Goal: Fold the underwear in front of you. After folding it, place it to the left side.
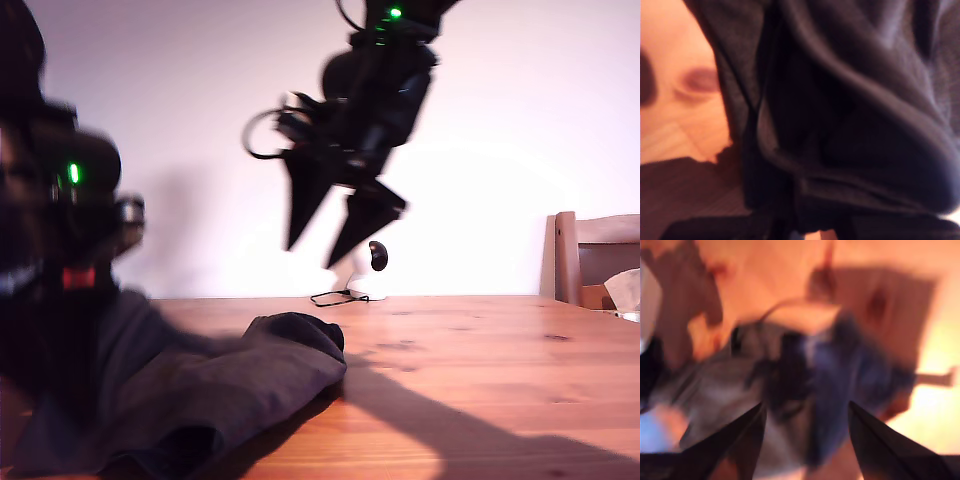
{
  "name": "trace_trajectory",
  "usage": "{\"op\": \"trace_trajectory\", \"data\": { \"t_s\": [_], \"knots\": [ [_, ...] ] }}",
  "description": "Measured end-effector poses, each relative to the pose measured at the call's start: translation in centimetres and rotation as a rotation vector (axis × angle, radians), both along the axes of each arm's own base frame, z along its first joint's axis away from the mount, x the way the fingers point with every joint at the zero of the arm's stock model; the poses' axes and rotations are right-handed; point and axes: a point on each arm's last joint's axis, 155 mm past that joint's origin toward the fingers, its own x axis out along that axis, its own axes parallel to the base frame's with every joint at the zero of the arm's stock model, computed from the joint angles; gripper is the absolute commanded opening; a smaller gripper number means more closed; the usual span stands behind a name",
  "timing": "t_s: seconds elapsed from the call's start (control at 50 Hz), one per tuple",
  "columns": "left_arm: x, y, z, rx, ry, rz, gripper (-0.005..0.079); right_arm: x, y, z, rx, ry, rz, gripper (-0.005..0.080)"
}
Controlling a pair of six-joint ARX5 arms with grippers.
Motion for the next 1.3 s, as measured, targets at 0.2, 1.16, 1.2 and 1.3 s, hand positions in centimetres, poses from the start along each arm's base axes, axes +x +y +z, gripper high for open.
{"op": "trace_trajectory", "data": {
  "t_s": [0.2, 1.16, 1.2, 1.3],
  "knots": [
    [0.0, 0.2, -0.1, 0.004, -0.019, -0.052, -0.0023, 1.4, 0.0, 0.2, 0.005, -0.05, -0.021, 0.0483],
    [-1.1, 7.5, -0.2, 0.36, -0.046, -0.312, -0.0023, -3.9, -0.8, -6.8, 0.006, 0.306, 0.091, 0.0483],
    [-1.0, 7.6, -0.2, 0.366, -0.048, -0.316, -0.0023, -3.9, -0.8, -6.8, 0.006, 0.305, 0.097, 0.0482],
    [-0.9, 7.9, -0.2, 0.38, -0.054, -0.324, -0.0023, -3.9, -0.8, -6.8, 0.008, 0.297, 0.111, 0.0481]
  ]
}}
